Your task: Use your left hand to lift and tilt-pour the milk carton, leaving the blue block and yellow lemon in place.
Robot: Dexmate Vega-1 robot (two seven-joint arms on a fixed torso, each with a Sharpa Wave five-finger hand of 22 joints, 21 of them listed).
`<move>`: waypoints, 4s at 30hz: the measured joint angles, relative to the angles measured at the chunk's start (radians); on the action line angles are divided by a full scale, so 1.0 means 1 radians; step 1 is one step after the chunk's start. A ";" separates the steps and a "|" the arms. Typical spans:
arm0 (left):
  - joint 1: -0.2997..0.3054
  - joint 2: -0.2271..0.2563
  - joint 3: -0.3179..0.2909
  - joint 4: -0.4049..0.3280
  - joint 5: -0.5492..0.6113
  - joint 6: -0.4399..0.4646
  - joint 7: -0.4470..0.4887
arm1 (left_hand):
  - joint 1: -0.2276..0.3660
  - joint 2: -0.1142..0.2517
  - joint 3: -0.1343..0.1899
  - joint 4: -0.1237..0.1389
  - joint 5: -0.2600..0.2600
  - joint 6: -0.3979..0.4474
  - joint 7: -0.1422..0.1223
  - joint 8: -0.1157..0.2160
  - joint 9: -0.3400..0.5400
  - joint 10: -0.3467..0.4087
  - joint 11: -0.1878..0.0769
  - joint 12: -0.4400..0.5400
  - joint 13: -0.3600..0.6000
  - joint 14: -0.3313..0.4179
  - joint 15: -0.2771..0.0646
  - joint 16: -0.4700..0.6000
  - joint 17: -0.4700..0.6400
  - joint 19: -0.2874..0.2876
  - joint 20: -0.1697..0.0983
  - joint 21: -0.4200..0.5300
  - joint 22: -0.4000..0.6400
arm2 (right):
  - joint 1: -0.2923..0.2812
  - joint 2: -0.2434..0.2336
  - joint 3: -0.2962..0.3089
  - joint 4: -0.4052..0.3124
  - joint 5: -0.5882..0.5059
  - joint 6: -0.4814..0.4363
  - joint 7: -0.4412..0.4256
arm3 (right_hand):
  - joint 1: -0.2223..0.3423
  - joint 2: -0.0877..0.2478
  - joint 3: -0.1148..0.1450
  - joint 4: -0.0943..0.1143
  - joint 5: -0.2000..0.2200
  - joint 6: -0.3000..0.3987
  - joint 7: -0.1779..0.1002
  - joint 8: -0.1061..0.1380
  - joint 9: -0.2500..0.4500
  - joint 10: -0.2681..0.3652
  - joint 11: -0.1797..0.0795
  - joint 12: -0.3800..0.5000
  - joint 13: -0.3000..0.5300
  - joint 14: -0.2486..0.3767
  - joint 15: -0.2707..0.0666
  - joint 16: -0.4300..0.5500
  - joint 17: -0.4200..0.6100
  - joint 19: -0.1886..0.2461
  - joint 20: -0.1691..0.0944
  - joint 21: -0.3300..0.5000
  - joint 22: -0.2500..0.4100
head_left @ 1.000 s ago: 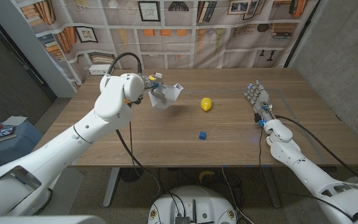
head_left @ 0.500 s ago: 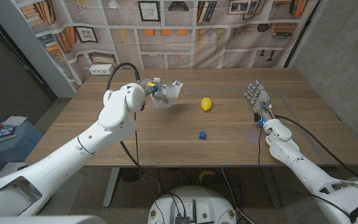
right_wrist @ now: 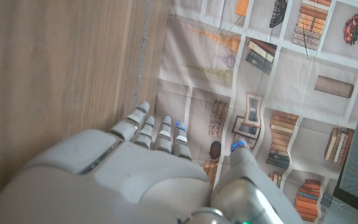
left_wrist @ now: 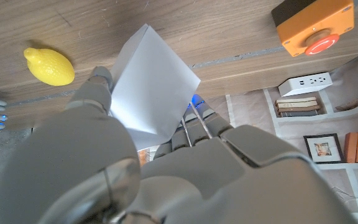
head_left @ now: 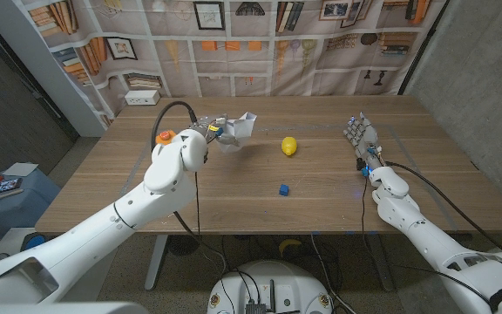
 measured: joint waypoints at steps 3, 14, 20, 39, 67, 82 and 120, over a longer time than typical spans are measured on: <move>0.000 0.000 0.000 0.000 -0.027 0.004 0.046 | 0.000 0.000 -0.001 -0.001 0.000 -0.004 0.004 0.000 -0.002 -0.004 0.004 -0.006 0.000 0.000 0.000 0.000 0.000 0.000 0.000 0.000 0.000 | -0.003 -0.002 0.001 -0.004 0.000 0.000 0.000 | 0.000 0.000 0.003 -0.003 0.000 0.000 0.000 0.000 0.000 0.000 0.000 0.000 0.000 0.000 0.000 0.000 0.000 0.000 0.000 0.000 0.000; 0.071 -0.018 0.016 0.033 -0.148 -0.009 0.232 | -0.016 -0.008 -0.009 -0.001 0.000 -0.020 0.002 -0.005 -0.007 -0.028 0.013 -0.022 -0.003 -0.021 0.002 -0.015 -0.005 -0.004 -0.004 -0.004 0.000 | -0.019 -0.011 0.005 -0.027 0.000 -0.005 -0.020 | 0.000 0.000 0.010 -0.001 0.000 0.000 0.000 0.000 0.000 0.000 0.000 0.000 0.000 0.000 0.000 0.000 0.000 0.000 0.000 0.000 0.000; 0.094 -0.025 0.006 0.046 -0.224 -0.048 0.338 | -0.020 -0.012 -0.013 0.003 0.000 -0.027 0.002 -0.012 -0.007 -0.031 0.016 -0.026 -0.003 -0.029 0.000 -0.023 -0.005 -0.008 0.000 -0.004 -0.002 | -0.031 -0.019 0.007 -0.045 -0.001 -0.010 -0.027 | 0.000 0.000 0.010 -0.001 0.000 0.000 0.000 0.000 0.000 0.000 0.000 0.000 0.000 0.000 0.000 0.000 0.000 0.000 0.000 0.000 0.000; 0.149 -0.056 -0.024 0.142 -0.442 -0.206 0.559 | -0.033 -0.025 -0.022 0.003 0.000 -0.054 0.004 -0.027 -0.021 -0.072 0.032 -0.056 -0.017 -0.069 0.010 -0.043 -0.009 -0.018 0.000 -0.012 -0.002 | -0.064 -0.037 0.013 -0.093 -0.002 -0.028 -0.058 | 0.000 0.000 0.010 -0.001 0.000 0.000 0.000 0.000 0.000 0.000 0.000 0.000 0.000 0.000 0.000 0.000 0.000 0.006 0.006 0.000 0.000; 0.160 -0.078 -0.003 0.306 -0.565 -0.429 0.715 | -0.038 -0.019 -0.022 0.003 -0.007 -0.033 -0.005 -0.035 -0.035 -0.046 0.018 -0.056 -0.031 -0.057 0.011 -0.044 -0.014 -0.014 -0.004 -0.012 -0.002 | -0.073 -0.040 0.019 -0.102 -0.002 -0.030 -0.069 | 0.000 0.000 0.010 -0.001 0.000 0.003 0.003 0.000 0.000 0.004 0.004 0.000 0.000 0.000 0.000 0.000 0.002 0.005 0.005 0.000 0.000; 0.169 -0.084 0.003 0.342 -0.603 -0.440 0.736 | -0.052 -0.022 -0.029 0.005 -0.013 -0.066 -0.002 -0.059 -0.043 -0.082 0.032 -0.076 -0.040 -0.092 0.027 -0.055 -0.014 -0.029 -0.004 -0.012 -0.002 | -0.070 -0.035 0.020 -0.090 0.001 -0.026 -0.069 | 0.000 0.000 0.010 -0.001 0.000 0.004 0.004 0.000 0.001 0.004 0.004 0.000 0.000 0.000 0.000 0.000 0.002 0.005 0.005 0.000 0.000; 0.154 0.006 -0.043 0.325 -0.762 -0.529 0.601 | -0.256 -0.089 -0.099 0.033 -0.043 -0.245 0.041 -0.337 -0.076 -0.425 0.118 -0.115 -0.211 -0.476 0.121 -0.074 -0.025 -0.322 0.001 -0.033 -0.007 | -0.052 -0.018 0.014 -0.063 0.000 -0.018 -0.065 | 0.000 0.000 0.014 0.003 0.000 0.004 0.004 0.000 0.000 0.004 0.004 0.000 0.000 0.000 0.000 0.007 0.002 0.005 0.005 0.000 0.000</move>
